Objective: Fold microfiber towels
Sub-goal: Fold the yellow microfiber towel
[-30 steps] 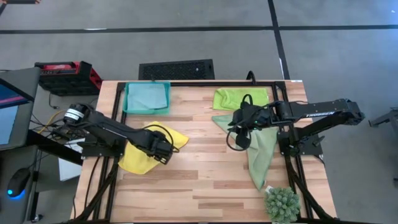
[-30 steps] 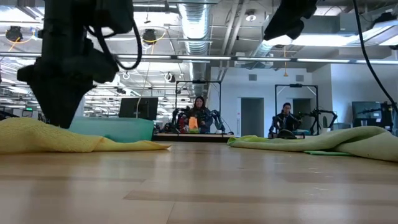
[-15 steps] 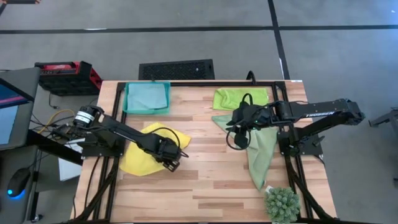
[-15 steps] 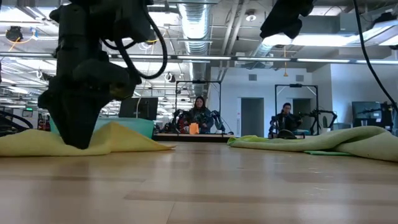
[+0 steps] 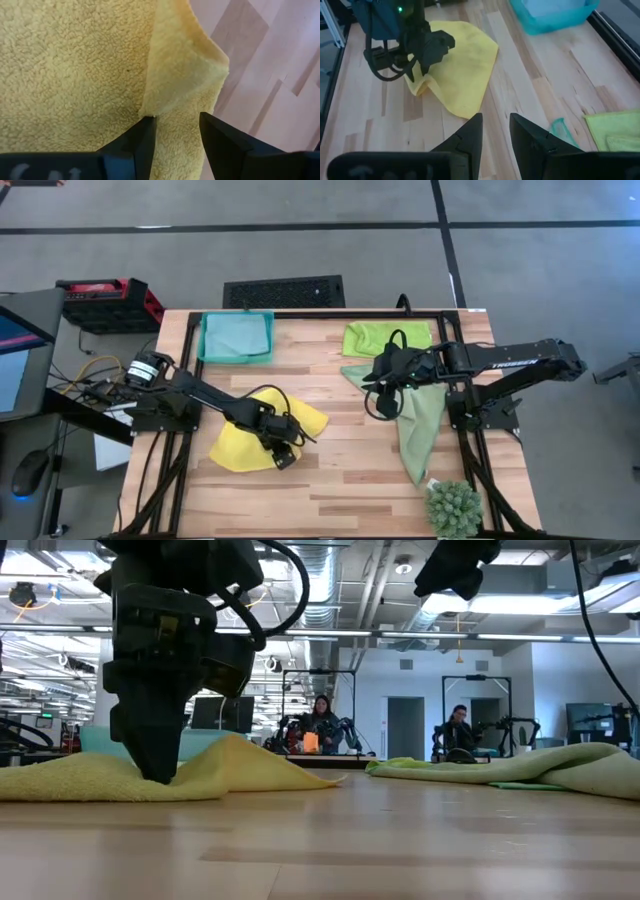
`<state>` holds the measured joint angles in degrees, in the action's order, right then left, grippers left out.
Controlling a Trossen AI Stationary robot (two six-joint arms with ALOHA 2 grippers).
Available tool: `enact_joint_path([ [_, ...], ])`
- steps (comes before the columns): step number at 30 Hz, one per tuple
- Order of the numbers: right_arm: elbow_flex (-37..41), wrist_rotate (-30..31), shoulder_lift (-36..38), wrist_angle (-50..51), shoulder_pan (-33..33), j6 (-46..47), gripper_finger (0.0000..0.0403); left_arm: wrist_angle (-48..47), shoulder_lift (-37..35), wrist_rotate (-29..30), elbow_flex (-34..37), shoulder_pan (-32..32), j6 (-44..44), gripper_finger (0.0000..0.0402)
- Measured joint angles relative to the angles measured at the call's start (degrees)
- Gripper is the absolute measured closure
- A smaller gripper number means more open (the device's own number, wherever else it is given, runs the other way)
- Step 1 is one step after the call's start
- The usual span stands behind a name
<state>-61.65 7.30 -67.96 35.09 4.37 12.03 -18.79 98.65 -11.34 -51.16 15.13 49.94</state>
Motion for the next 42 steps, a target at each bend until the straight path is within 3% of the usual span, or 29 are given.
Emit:
enact_joint_path([
  [8, 0.0, -1.8, -0.1, 0.0, 0.1, 0.0, 0.0283, -0.7, -3.8, 0.2, 0.2, 0.4, 0.9, 0.0253],
  [13, 0.0, -5.1, -3.0, -1.4, 0.2, -1.0, 0.0283, -4.6, -7.9, 5.5, 0.1, 1.8, 3.2, 0.0253],
  [20, 0.0, -8.2, -12.1, -8.8, 1.2, -4.9, 0.0283, -15.1, -15.6, 9.8, 0.1, 3.7, 8.5, 0.0253],
  [27, -0.1, -15.1, -21.9, -14.2, -1.4, -5.2, 0.0283, -25.4, -23.1, 14.6, 0.1, 5.2, 14.2, 0.0253],
  [32, -0.1, -15.5, -28.2, -16.0, -1.5, -9.5, 0.0283, -28.5, -27.2, 16.8, 0.1, 5.3, 15.8, 0.0253],
  [42, 0.0, -14.8, -38.3, -25.3, -0.6, -8.0, 0.0283, -28.3, -28.3, 18.1, 0.0, 5.3, 16.1, 0.0253],
])
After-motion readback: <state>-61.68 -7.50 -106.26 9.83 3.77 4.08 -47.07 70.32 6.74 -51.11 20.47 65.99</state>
